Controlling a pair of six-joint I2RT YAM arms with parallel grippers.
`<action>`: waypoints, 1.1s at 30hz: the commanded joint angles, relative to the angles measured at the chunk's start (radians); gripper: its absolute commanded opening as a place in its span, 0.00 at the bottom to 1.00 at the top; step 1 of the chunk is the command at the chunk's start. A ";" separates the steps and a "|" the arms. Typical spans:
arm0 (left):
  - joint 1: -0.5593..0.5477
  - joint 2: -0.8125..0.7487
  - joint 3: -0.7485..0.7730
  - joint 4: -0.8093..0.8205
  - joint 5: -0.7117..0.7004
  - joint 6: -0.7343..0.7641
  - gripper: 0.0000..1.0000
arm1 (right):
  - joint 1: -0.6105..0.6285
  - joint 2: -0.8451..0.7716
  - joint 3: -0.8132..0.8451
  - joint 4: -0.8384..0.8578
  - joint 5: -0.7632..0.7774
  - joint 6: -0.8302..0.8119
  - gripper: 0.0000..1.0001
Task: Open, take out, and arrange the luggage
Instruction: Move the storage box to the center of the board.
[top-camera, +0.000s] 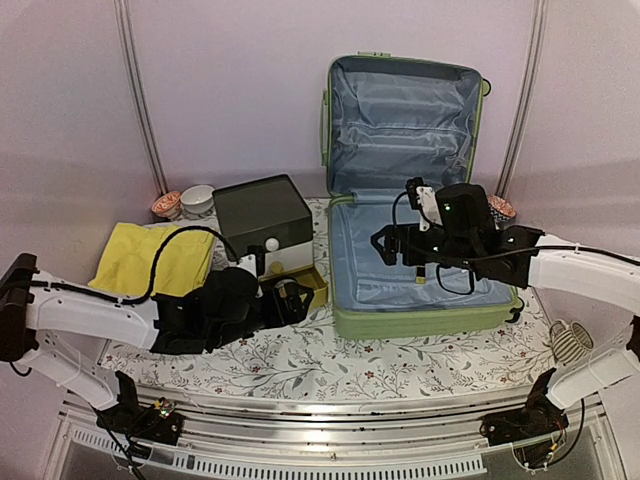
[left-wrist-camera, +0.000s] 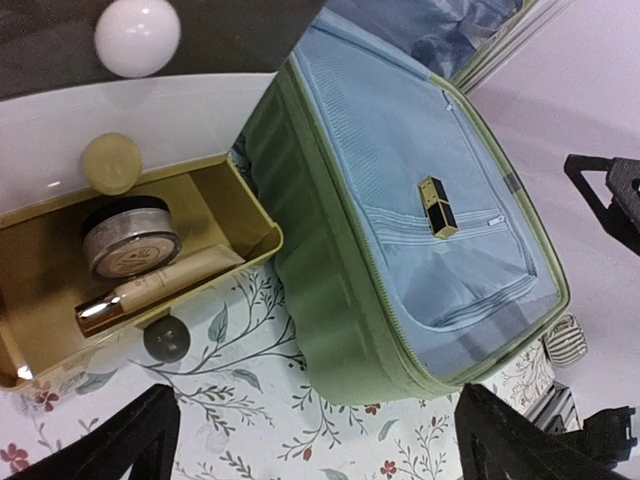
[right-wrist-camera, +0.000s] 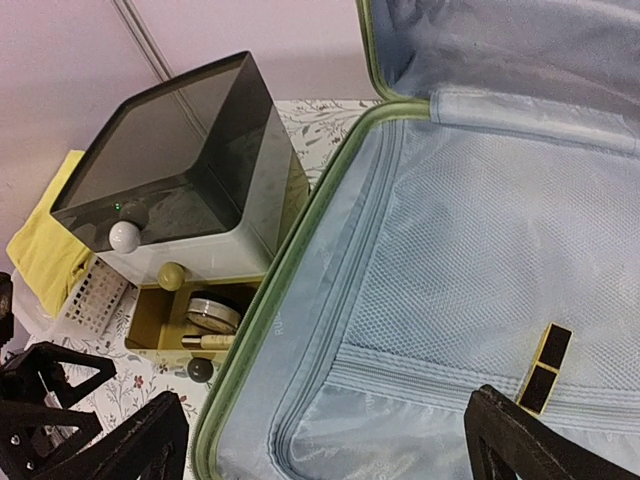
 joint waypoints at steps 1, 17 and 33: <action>-0.033 0.043 0.003 0.149 -0.115 0.109 0.98 | 0.001 -0.016 -0.044 0.120 -0.050 -0.066 0.98; 0.031 0.131 0.079 -0.020 -0.131 0.019 0.98 | -0.030 0.004 -0.086 0.155 -0.159 -0.113 0.98; 0.098 0.312 0.272 -0.259 -0.162 -0.128 0.98 | -0.084 0.061 -0.096 0.194 -0.266 -0.082 0.96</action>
